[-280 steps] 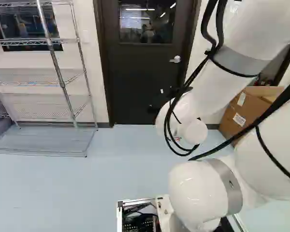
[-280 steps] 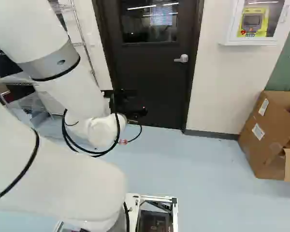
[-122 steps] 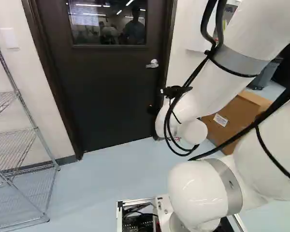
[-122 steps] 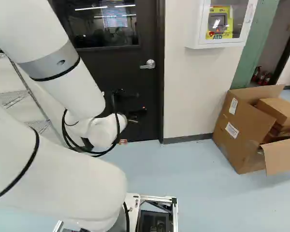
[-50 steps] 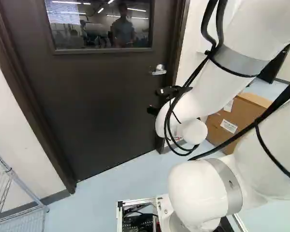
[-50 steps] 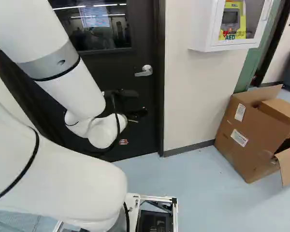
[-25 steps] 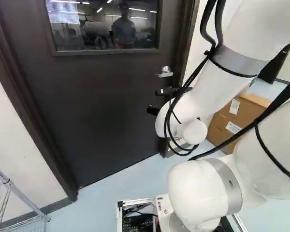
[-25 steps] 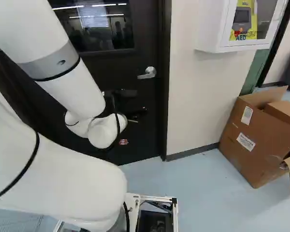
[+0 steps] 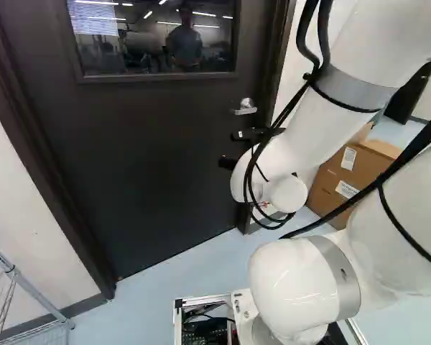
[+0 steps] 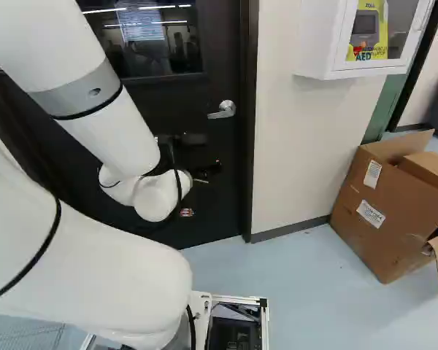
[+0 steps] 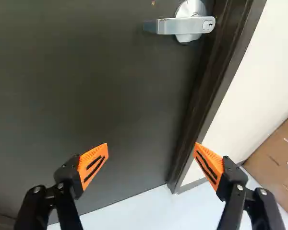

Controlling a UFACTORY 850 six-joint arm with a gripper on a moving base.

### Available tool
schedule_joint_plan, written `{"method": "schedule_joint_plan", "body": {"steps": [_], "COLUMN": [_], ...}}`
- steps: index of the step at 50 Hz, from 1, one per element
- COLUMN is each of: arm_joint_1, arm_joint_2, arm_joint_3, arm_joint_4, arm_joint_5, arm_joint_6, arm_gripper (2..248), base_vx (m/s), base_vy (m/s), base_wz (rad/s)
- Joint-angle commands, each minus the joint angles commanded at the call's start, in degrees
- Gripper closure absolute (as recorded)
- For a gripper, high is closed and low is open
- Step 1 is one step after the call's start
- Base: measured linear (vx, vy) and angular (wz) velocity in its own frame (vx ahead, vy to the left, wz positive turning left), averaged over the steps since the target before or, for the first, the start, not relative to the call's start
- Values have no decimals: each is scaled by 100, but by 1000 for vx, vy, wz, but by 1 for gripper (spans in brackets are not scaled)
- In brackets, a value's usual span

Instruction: Open the door and move inside

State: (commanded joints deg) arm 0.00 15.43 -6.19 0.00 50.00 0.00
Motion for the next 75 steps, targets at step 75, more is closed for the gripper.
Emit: {"method": "schedule_joint_plan", "body": {"steps": [75], "arm_joint_1": [-166], "arm_joint_2": [220], "arm_joint_3": [-866], "arm_joint_4": [-13], "arm_joint_5": [156], "arm_joint_6": [0], "arm_gripper": [3], "base_vx": [0], "base_vy": [0], "base_wz": [0]}}
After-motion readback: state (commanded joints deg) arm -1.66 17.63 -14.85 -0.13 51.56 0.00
